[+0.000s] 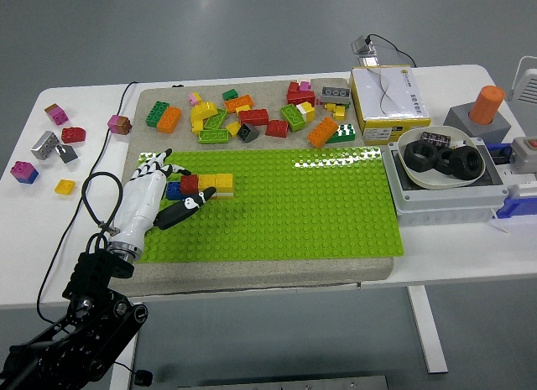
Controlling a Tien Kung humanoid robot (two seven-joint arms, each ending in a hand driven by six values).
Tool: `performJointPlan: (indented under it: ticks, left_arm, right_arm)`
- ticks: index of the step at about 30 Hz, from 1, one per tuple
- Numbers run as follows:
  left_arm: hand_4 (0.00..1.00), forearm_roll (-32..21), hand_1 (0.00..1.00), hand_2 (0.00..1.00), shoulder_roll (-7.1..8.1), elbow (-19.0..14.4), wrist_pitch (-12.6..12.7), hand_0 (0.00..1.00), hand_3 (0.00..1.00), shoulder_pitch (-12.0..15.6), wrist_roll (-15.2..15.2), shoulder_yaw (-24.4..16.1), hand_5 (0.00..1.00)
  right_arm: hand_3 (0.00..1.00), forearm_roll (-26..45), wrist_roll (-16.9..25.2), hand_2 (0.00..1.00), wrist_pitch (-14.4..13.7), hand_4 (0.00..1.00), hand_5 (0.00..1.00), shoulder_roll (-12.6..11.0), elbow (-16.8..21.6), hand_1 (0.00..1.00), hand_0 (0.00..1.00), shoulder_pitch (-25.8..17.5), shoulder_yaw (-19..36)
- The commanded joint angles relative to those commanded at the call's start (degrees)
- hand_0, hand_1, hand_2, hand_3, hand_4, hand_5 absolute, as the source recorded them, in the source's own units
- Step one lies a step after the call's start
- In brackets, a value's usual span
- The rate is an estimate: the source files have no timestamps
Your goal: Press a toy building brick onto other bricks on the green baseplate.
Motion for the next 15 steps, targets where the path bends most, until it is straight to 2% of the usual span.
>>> performJointPlan:
  ticks: [7, 15]
  left_arm:
    - [0.998, -0.5, 0.983, 0.998, 0.31, 0.3, -0.3, 0.998, 0.648, 0.4, 0.3, -0.1, 0.998]
    - [0.998, -0.7, 0.979, 0.996, 0.26, 1.0, -0.4, 0.998, 0.644, -0.9, 0.6, 0.4, 0.998]
  right_arm:
    - [0.661, -0.8, -0.1, 0.697, 0.0, 0.638, 0.796, 0.6, 0.0, 0.592, 0.581, -0.9, 0.6]
    - [0.663, -0.4, -0.5, 0.695, 0.1, 0.64, 0.814, 2.0, 0.0, 0.618, 0.601, -1.8, 1.1]
